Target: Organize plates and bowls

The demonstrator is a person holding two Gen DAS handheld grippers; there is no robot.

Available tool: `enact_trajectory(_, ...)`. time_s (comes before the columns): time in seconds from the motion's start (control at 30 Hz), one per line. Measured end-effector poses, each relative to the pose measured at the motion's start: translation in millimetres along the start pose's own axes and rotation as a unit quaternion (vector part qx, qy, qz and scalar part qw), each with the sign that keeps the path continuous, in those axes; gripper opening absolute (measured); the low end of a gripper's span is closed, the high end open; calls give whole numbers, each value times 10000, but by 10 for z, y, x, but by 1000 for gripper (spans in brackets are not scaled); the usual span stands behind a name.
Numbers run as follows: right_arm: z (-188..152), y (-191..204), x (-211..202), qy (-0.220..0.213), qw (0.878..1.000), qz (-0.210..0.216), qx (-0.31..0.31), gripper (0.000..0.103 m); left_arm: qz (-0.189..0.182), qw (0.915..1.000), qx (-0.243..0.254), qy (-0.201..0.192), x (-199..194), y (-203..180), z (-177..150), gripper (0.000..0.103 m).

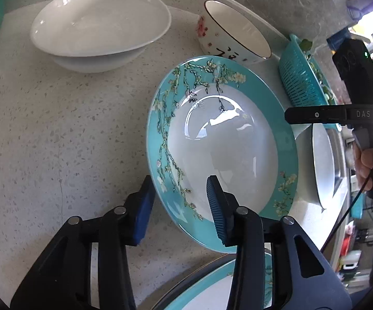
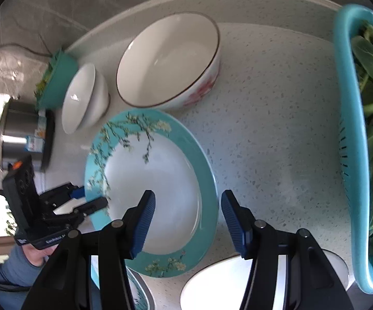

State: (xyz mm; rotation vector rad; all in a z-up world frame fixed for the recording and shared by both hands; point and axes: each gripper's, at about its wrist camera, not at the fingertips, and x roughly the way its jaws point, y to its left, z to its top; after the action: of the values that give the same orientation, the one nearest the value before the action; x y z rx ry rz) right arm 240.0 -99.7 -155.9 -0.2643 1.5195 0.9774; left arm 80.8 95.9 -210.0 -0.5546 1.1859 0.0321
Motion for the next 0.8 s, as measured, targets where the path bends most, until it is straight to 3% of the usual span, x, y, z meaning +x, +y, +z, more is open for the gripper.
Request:
enact_trajectory(0.07, 2, 41, 24, 71, 9999, -105, -82, 58, 37, 10000, 48, -12, 15, -27, -3, 38)
enact_trajectory(0.27, 42, 64, 152, 449, 9976, -507, -168, 56, 17, 10000, 61, -49, 41, -32, 12, 25)
enact_trajectory(0.4, 63, 54, 231, 613, 9963, -573, -175, 45, 19, 10000, 25, -54, 51, 30, 31, 14)
enact_trajectory(0.6, 55, -18, 264, 672, 9949, -734, -173, 23, 28, 10000, 7, -35, 50, 68, 62, 13)
enact_trajectory(0.8, -2, 18, 271, 600, 9948, -769, -297, 22, 101, 9999, -4, -48, 44, 84, 109, 12)
